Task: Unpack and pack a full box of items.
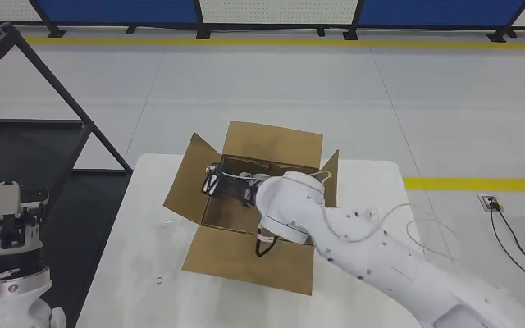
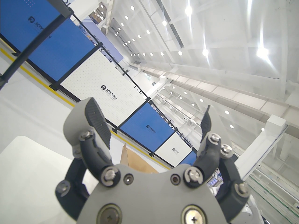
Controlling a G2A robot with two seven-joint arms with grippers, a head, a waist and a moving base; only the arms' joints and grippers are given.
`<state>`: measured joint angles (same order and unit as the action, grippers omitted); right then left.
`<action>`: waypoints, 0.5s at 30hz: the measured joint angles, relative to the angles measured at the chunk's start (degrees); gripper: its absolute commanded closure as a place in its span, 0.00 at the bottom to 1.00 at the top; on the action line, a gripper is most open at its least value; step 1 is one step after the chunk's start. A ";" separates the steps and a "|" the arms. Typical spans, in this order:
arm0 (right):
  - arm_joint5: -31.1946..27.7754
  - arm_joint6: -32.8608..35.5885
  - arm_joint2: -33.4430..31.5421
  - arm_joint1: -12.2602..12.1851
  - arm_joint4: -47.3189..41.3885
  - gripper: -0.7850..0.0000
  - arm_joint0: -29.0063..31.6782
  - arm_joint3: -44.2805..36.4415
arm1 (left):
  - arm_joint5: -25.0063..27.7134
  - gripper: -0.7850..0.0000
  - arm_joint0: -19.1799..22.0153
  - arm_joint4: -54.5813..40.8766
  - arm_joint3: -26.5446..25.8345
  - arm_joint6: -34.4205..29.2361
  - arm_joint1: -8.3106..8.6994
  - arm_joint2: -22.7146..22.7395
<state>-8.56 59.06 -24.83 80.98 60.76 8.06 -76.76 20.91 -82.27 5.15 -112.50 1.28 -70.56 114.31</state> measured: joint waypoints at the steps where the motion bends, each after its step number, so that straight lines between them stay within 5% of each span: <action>1: 0.69 0.25 1.20 1.29 -0.35 1.00 -0.91 3.63 | 0.00 0.00 0.00 0.00 0.00 0.00 0.00 0.00; 15: 4.25 5.95 4.72 11.74 -8.99 1.00 -4.24 32.37 | 0.00 0.00 0.00 0.00 0.00 0.00 0.00 0.00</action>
<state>-4.32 65.02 -20.11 92.72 51.76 3.82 -44.39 20.91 -82.27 5.15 -112.50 1.28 -70.56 114.31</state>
